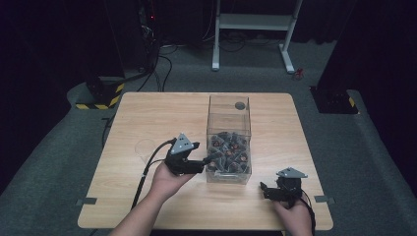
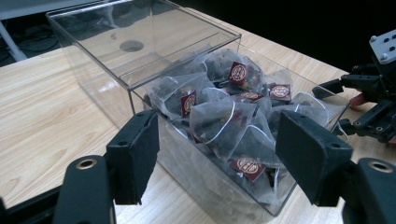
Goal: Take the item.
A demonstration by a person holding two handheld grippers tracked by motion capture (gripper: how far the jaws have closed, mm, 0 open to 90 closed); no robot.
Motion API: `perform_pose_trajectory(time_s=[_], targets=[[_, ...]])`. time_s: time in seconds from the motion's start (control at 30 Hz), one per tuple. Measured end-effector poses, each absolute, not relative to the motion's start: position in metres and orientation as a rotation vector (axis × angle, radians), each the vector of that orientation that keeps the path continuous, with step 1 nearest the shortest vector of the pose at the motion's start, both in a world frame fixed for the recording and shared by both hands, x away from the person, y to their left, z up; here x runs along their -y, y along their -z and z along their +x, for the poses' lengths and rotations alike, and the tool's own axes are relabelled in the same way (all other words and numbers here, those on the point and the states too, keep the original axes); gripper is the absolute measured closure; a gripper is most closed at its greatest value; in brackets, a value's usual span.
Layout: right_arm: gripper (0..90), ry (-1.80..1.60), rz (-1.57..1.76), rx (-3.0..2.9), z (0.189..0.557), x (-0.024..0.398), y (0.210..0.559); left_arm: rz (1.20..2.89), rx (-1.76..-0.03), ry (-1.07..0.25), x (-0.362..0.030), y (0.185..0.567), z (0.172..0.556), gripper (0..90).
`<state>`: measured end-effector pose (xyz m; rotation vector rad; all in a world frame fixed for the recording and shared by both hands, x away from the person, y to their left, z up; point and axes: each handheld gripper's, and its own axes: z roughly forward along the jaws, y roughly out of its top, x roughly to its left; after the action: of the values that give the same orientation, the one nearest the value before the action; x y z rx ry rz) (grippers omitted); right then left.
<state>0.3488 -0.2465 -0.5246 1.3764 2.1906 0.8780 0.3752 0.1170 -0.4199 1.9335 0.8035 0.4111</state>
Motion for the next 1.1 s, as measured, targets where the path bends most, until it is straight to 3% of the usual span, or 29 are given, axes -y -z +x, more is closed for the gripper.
perform_pose_trajectory(time_s=[0.53,1.1], targets=[[8.5,-0.880,1.366,-2.195,0.349,0.247,0.525,1.939,-0.787,-0.400,-0.104,0.423,0.390,35.1],[8.5,-0.880,1.366,-2.196,0.349,0.247,0.525,1.922,-0.811,-0.348,-0.098,0.432,0.404,49.1]])
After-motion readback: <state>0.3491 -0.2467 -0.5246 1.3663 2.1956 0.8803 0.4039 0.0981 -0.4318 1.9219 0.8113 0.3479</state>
